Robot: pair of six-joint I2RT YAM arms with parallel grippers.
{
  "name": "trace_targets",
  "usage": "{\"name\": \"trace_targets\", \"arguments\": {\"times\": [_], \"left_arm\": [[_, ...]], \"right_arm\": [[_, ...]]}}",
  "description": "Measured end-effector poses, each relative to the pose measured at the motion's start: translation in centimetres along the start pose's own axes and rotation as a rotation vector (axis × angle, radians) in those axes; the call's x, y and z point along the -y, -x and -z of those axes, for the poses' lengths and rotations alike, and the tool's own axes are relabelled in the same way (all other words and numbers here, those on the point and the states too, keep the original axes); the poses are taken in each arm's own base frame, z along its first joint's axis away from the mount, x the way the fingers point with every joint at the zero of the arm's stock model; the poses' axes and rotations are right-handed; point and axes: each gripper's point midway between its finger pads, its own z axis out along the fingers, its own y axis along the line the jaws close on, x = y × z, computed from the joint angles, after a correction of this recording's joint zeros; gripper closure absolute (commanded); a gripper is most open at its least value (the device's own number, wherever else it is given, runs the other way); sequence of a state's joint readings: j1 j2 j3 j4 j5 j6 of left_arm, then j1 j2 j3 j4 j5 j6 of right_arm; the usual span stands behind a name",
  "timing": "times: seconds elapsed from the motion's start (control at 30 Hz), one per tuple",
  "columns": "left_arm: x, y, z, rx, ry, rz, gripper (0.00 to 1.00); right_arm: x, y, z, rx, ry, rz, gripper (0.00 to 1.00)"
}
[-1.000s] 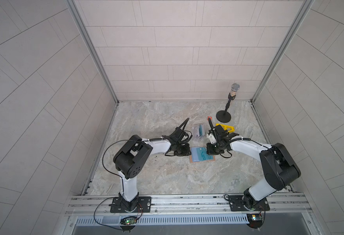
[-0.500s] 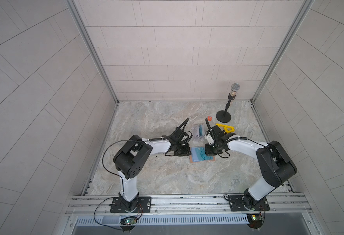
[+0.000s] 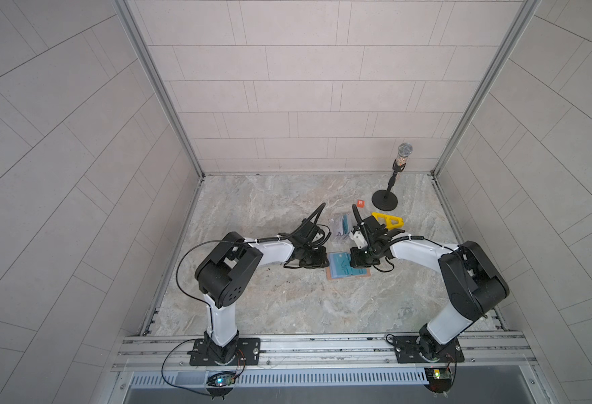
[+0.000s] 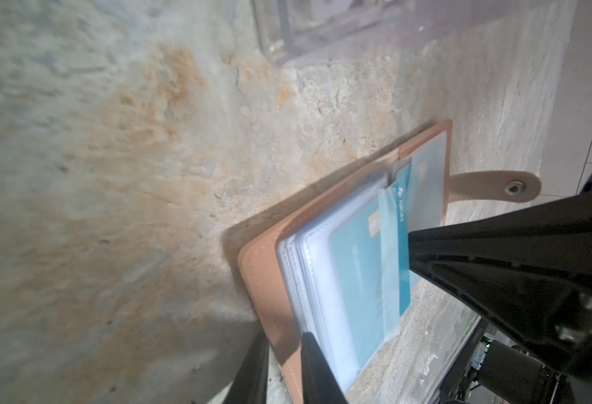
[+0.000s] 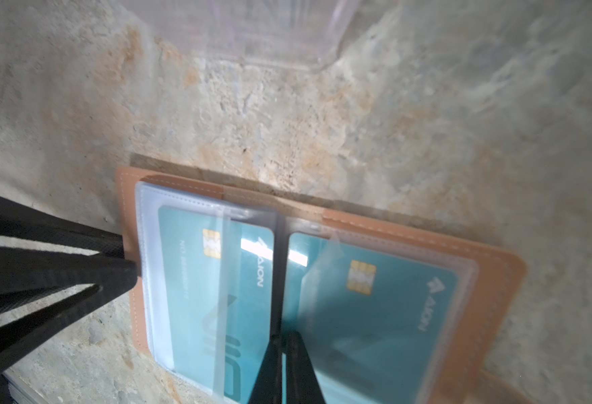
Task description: Put the credit cards into the card holder
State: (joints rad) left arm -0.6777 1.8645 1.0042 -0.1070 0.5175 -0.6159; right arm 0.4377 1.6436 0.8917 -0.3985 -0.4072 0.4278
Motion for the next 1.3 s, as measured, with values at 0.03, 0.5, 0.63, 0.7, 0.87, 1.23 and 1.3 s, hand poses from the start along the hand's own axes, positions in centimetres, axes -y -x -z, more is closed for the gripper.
{"name": "trace_targets", "arguments": {"times": [0.03,0.5,0.63,0.7,0.87,1.23,1.3], "left_arm": [[0.0,0.0,0.0,0.0,0.0,0.0,0.75],[0.1,-0.1,0.0,0.0,0.001,-0.003,0.76],[0.1,-0.1,0.0,0.0,0.001,-0.003,0.75],[0.1,-0.1,-0.1,0.0,0.0,-0.004,0.76],[0.2,-0.2,-0.1,-0.002,-0.001,-0.006,0.75],[0.5,-0.2,0.0,0.0,-0.004,-0.02,0.68],[0.5,-0.2,0.0,0.001,-0.001,-0.022,0.66]], "right_arm": [[-0.2,0.0,0.0,-0.002,0.005,0.003,0.92],[-1.0,-0.5,-0.4,-0.022,0.031,0.018,0.81],[-0.8,-0.3,0.3,-0.001,0.011,0.021,0.7],[-0.9,-0.1,1.0,0.015,0.006,0.03,0.65],[-1.2,0.7,3.6,0.093,-0.021,0.053,0.58],[4.2,1.3,7.3,0.165,-0.217,-0.036,0.51],[5.1,1.2,7.4,0.157,-0.238,-0.049,0.49]]}}
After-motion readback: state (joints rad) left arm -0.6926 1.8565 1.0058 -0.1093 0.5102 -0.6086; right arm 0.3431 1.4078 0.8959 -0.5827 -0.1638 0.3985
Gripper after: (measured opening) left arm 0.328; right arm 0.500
